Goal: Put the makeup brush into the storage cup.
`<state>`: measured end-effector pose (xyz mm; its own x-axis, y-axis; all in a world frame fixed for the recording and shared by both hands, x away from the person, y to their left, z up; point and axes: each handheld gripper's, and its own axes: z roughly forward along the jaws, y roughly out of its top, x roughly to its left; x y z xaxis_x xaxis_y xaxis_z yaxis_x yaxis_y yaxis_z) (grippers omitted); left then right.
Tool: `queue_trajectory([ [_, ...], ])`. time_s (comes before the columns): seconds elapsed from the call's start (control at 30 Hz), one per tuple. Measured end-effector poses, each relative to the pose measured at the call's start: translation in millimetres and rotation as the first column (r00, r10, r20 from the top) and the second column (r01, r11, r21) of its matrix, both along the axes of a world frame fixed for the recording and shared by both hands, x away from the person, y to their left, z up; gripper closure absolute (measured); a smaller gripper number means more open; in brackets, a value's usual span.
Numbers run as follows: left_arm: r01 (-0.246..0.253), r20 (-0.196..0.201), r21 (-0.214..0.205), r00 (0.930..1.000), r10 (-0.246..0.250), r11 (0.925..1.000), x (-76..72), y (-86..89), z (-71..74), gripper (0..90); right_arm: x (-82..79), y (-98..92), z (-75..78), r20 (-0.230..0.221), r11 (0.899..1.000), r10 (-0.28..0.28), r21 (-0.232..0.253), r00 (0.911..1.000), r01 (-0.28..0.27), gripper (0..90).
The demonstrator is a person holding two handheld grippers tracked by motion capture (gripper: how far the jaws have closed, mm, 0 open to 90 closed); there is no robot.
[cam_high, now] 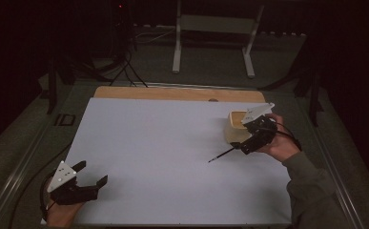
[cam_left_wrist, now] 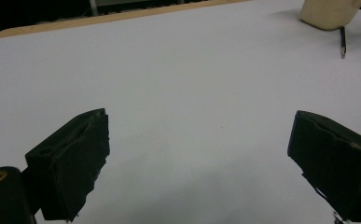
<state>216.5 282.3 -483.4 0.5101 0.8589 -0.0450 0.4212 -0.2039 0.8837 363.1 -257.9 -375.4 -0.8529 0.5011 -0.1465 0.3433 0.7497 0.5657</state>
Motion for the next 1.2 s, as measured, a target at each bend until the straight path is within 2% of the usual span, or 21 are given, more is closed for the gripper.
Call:
queue_trajectory([
  [0.13,0.002,-0.001,-0.001,1.0,-0.002,1.0,0.1,-0.2,-0.3,6.8,3.7,2.8,1.9,-0.025,0.997,0.025,-0.071,0.9994,-0.027,11.1],
  [0.23,0.003,-0.003,0.0,1.0,-0.003,1.0,0.2,-0.3,-0.4,6.7,6.9,4.3,3.9,-0.058,0.989,0.046,-0.141,0.9973,-0.054,11.4],
  [0.3,0.003,-0.003,-0.001,1.0,-0.003,1.0,0.2,-0.3,-0.4,6.7,8.9,4.6,5.6,-0.062,0.985,0.053,-0.16,0.9967,-0.062,11.4],
  [0.47,0.004,-0.001,0.0,1.0,-0.004,1.0,0.1,-0.2,-0.3,6.7,9.5,6.1,9.1,-0.066,0.986,0.059,-0.154,0.9961,-0.069,11.4],
  [0.93,0.006,-0.001,0.0,1.0,-0.006,1.0,0.0,-0.3,-0.3,6.7,9.8,16.2,-2.1,-0.077,0.981,0.094,-0.164,0.9925,-0.106,11.3],
  [1.2,0.007,-0.001,0.0,1.0,-0.007,1.0,-0.2,-0.2,-0.1,6.7,10.9,21.6,-19.4,-0.103,0.982,0.106,-0.146,0.989,-0.121,11.4],
])
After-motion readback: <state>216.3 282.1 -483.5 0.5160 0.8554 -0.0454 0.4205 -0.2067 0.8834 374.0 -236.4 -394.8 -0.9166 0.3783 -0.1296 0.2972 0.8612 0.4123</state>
